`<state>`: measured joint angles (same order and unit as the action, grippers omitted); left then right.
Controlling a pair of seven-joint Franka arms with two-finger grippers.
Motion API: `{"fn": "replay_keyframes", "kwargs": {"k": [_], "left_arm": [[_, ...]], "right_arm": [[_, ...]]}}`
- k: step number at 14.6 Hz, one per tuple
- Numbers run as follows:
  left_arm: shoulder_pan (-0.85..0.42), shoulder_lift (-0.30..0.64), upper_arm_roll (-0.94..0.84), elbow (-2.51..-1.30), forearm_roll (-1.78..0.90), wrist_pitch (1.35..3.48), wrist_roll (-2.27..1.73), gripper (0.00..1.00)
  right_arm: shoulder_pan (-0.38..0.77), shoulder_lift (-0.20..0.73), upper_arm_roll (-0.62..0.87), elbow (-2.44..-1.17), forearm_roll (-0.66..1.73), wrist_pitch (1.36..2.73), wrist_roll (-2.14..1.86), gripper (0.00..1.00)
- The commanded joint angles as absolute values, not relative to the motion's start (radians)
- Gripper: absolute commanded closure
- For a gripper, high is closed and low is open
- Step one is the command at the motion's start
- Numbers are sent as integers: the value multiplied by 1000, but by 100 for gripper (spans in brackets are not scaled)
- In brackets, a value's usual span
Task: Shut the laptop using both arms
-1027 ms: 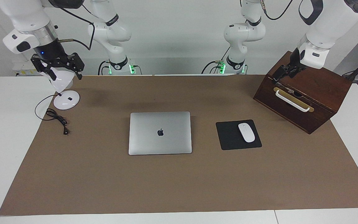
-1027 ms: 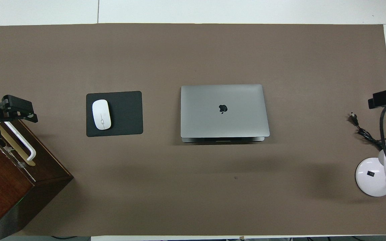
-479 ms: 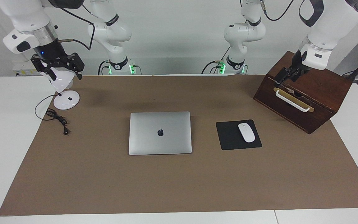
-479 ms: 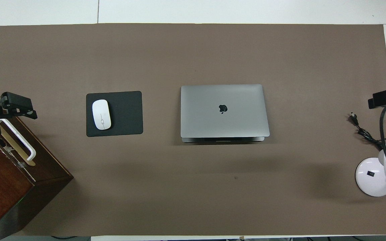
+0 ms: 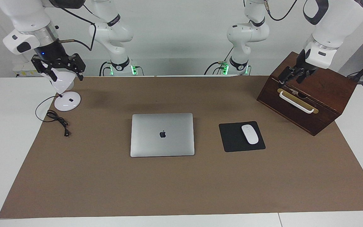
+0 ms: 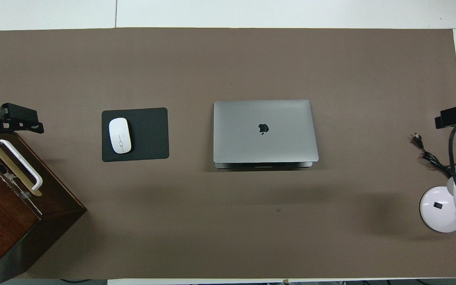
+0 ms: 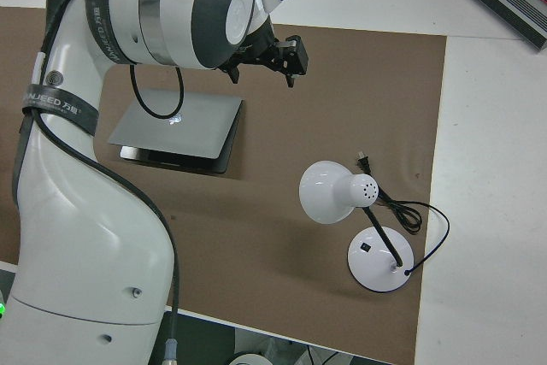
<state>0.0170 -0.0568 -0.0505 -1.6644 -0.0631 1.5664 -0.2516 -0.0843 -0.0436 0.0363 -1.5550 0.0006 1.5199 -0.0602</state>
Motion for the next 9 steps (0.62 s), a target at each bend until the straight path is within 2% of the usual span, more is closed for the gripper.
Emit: {"fn": "replay_keyframes", "kwargs": {"k": [1,3,4,9], "left_arm": [[-1,-22,-46,-1619,-29,1545,-226,0],[-3,23,-48,-1502,-29,1462,-224,0],[-3,25,-48,-1491,-26,1466,-224,0],[-3,-14,-49,-1581,-34,1548,-213,0]], "right_arm": [[-95,-58,48,-1569,-11,1519,-58,0],[-95,-58,48,-1569,-11,1522,-57,0],[-95,-58,48,-1569,-11,1522,-55,0],[-95,-58,46,-1571,-11,1523,-57,0]]}}
